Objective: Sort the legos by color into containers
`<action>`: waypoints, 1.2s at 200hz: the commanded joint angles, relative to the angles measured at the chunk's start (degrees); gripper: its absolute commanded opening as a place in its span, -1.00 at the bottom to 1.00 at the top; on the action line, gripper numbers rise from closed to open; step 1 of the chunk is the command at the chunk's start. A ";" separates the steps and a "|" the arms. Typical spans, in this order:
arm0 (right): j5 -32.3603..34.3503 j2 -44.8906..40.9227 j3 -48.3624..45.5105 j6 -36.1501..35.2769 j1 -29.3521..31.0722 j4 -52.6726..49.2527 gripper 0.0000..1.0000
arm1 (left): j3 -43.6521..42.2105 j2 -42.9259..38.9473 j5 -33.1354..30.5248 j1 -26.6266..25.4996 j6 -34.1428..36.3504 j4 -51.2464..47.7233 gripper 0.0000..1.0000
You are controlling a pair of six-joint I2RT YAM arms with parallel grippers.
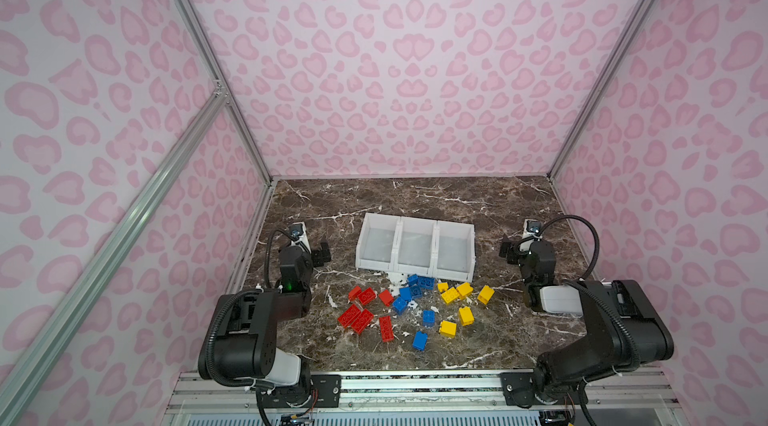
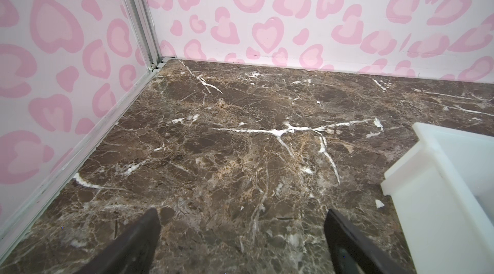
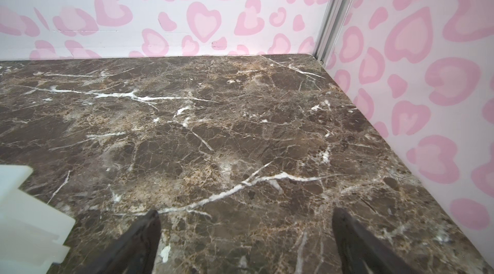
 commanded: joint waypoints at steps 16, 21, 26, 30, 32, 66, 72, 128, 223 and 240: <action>0.05 0.03 -0.09 0.26 0.05 0.20 1.00 | 0.39 -0.06 0.06 -0.09 0.35 0.99 0.95; 0.07 -0.03 -0.06 0.22 0.06 0.19 0.99 | 0.33 -0.10 0.06 -0.09 0.35 1.13 0.95; 0.01 -0.03 -0.13 0.05 0.10 0.23 1.00 | 0.23 -0.11 0.06 -0.08 0.35 1.15 0.94; 0.12 -0.05 -0.16 -0.11 0.19 0.32 0.99 | 0.19 -0.09 -0.04 -0.11 0.39 1.22 0.95; 0.31 -0.05 -0.21 -0.16 0.29 0.43 0.99 | 0.17 -0.10 -0.03 -0.18 0.36 1.19 0.95; 3.83 -2.80 -0.31 -1.10 1.77 1.11 1.00 | 1.55 -2.51 -3.49 -0.38 -0.98 -2.86 0.95; 4.41 -5.51 1.09 -1.84 2.79 -4.26 1.00 | 3.69 -4.39 -4.65 -0.37 -1.61 -8.89 0.95; 2.67 -23.90 21.53 7.75 15.51 -61.39 0.95 | 14.71 -20.27 -0.62 -4.16 -10.18 -41.75 0.95; 9.13 -18.26 25.06 36.28 50.85 -81.95 0.78 | 14.99 -29.63 -0.89 -18.39 -17.98 -57.42 0.95; 9.31 -14.59 26.46 40.03 55.17 -82.87 0.71 | 14.38 -30.07 -1.51 -19.67 -19.02 -58.02 0.94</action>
